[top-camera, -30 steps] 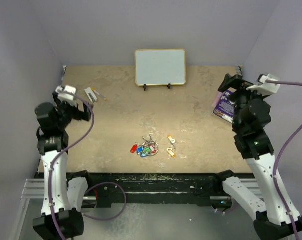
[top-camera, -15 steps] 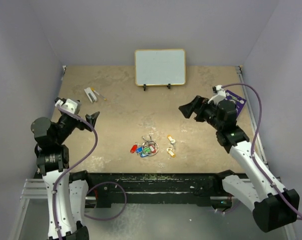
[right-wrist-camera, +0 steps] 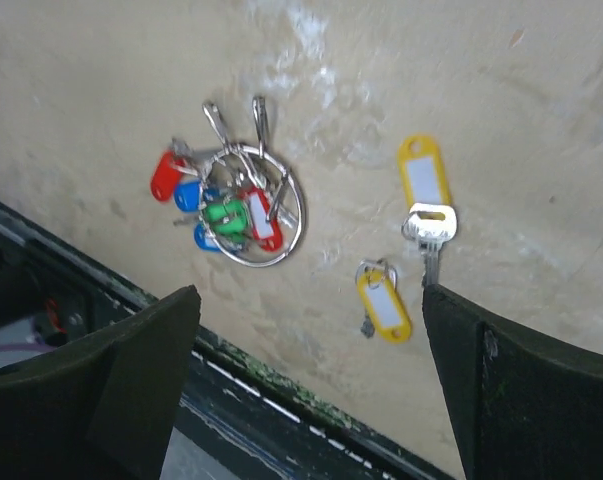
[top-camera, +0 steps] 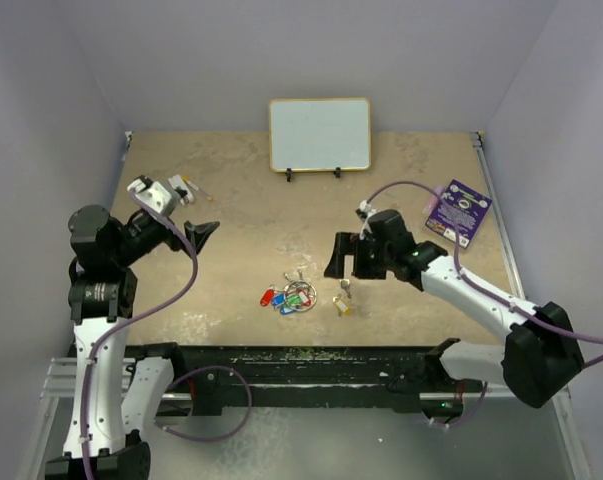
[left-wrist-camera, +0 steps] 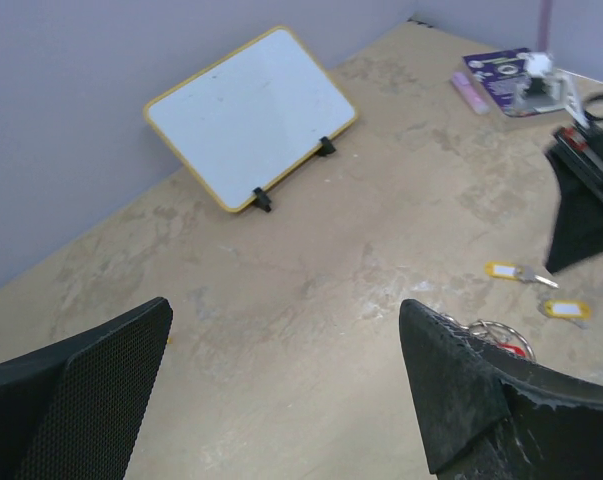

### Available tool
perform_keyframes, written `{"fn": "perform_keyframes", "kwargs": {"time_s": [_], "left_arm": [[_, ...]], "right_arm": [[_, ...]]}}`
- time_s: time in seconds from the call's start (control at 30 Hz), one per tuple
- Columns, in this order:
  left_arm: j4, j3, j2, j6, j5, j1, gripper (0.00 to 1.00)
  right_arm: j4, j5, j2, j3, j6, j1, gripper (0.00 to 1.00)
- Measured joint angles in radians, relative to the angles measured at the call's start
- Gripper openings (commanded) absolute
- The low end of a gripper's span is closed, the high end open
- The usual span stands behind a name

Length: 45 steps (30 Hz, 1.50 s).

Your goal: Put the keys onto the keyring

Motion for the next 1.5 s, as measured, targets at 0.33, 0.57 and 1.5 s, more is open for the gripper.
{"fn": "perform_keyframes", "kwargs": {"time_s": [0.33, 0.57, 1.5], "left_arm": [[-0.027, 0.024, 0.004, -0.02, -0.077, -0.006, 0.98], [0.417, -0.218, 0.188, -0.211, -0.024, -0.292, 0.97], [1.014, -0.325, 0.925, -0.119, -1.182, -1.275, 0.75]], "right_arm": [[-0.167, 0.246, -0.005, 0.01, 0.15, 0.267, 0.2], [-0.335, 0.446, -0.152, 0.05, 0.311, 0.268, 1.0], [-0.673, 0.883, -0.517, 0.043, 0.671, 0.255, 0.39]]}}
